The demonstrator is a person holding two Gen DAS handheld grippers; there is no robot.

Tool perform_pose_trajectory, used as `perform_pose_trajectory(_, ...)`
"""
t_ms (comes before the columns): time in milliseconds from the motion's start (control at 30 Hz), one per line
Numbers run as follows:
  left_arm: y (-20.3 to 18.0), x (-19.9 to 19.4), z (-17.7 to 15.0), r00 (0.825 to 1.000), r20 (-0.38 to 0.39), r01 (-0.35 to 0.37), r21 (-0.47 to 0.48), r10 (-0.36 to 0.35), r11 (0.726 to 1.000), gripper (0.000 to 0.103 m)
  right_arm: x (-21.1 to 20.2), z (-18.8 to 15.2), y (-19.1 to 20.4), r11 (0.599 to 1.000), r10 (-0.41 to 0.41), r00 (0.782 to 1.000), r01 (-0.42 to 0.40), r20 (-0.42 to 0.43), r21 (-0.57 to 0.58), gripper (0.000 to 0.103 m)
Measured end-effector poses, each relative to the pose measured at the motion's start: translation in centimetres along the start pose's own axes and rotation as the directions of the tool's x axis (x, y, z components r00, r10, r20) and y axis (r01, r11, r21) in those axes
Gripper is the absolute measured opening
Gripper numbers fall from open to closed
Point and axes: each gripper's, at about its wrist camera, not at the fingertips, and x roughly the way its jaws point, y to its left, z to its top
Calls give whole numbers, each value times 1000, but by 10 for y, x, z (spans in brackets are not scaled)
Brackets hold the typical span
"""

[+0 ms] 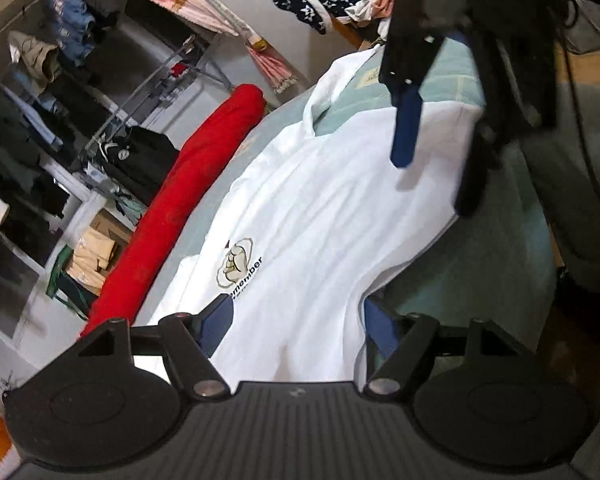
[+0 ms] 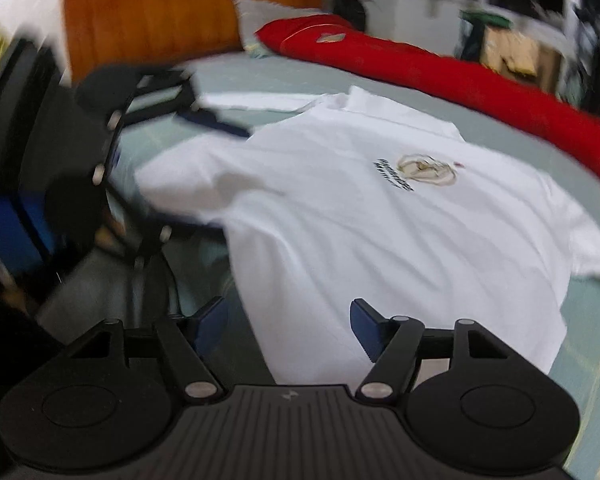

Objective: Fold clothes

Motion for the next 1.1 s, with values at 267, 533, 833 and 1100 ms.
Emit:
perform_pose_trajectory(267, 10, -9, -2, 1000, -13, 26, -85, -27, 996, 74, 38, 5, 35, 957, -141, 990, 131, -18, -259, 32)
perform_pose_trajectory(533, 46, -28, -22, 976, 24, 212, -301, -215, 930, 74, 28, 6, 19, 981, 63, 987, -88, -148, -173, 17)
perform_pose_trajectory(833, 70, 43, -59, 971, -105, 103, -623, -213, 775, 69, 43, 36, -32, 992, -101, 994, 97, 42, 81, 41)
perform_pose_trajectory(1100, 42, -6, -112, 959, -195, 33, -646, -206, 763, 76, 29, -28, -29, 968, -138, 990, 140, -28, 210, 73)
